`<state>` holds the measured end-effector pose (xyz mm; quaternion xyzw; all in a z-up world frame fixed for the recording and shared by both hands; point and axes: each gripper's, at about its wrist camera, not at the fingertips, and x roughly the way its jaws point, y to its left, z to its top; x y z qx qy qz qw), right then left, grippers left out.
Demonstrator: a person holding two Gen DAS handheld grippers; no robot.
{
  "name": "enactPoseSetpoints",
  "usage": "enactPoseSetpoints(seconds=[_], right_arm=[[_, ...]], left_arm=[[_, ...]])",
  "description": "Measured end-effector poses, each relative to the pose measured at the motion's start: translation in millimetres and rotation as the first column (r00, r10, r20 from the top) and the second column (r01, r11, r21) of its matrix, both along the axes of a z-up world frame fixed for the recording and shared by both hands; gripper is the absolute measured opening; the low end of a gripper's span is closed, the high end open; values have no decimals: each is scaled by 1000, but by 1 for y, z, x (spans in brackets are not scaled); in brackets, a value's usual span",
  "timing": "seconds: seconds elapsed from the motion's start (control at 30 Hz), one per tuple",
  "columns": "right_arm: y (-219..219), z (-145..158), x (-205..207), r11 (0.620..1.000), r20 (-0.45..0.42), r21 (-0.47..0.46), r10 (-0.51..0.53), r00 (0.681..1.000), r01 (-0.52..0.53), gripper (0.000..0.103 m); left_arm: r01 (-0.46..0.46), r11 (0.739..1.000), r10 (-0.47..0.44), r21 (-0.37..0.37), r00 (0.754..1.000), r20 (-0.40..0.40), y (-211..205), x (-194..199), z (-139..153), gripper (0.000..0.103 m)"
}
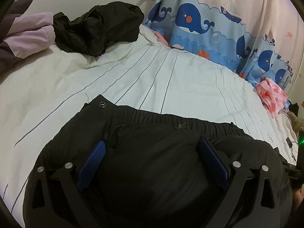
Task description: Fold large clothes
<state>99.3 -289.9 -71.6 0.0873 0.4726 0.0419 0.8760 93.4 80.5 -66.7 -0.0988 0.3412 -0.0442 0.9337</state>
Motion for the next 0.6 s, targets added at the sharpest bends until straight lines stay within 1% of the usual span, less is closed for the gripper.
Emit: enactPoseSetpoints(seconds=[0.1,0.13,0.17,0.23,0.27,0.3,0.33,0.37,0.4,0.43,0.47,0.5,0.53,0.57,0.6], right_arm=[[-1,5,1,1000,-35,-27,15,999,-16,97],[-6,16,-6,999,-22,-40,-2,1000,1,97],[-10,23,-14,999,12,-33,-18,1000,19,97],[-23,38,-46,997,104,-16,-79,991,81,97],[-30,37,-59,992,130,-22,-118,984,122,97],[-45,23,-66,984,105,-15,-173,979,176,97],[-53,9,-66,983,56,19,-183,982,182,97],[-61,0,-65,983,28,65,-172,985,170,97],[-67,-1,-66,983,21,81,-167,986,165,97],[-71,4,-66,985,-2,72,-160,987,160,96],[-73,9,-68,985,-10,71,-156,988,156,96],[-75,18,-73,985,-2,83,-154,988,154,96],[-77,33,-85,981,42,125,-155,987,148,96],[-77,45,-97,978,71,150,-156,985,144,96],[-81,58,-118,975,98,179,-154,983,135,96]], left_arm=[[17,1000,-17,-11,1000,-21,1,3,-4,96],[23,999,-24,-25,999,-33,3,5,-5,96],[31,999,-32,-43,998,-44,5,6,-7,96],[48,994,-54,-96,996,-70,12,10,-11,96],[53,992,-63,-115,995,-79,14,12,-12,96],[66,986,-82,-152,992,-99,18,15,-14,96],[79,980,-101,-182,988,-118,20,16,-14,96],[95,972,-127,-213,982,-139,24,18,-14,96],[112,964,-155,-242,974,-165,30,16,-9,96],[115,957,-167,-267,970,-178,37,12,-4,96],[111,941,-173,-319,970,-172,53,1,8,96],[105,931,-169,-349,973,-157,64,-9,16,96],[90,923,-150,-374,979,-135,84,-26,28,96],[75,921,-131,-382,984,-121,102,-45,37,96],[64,922,-117,-382,986,-118,114,-58,42,96]])
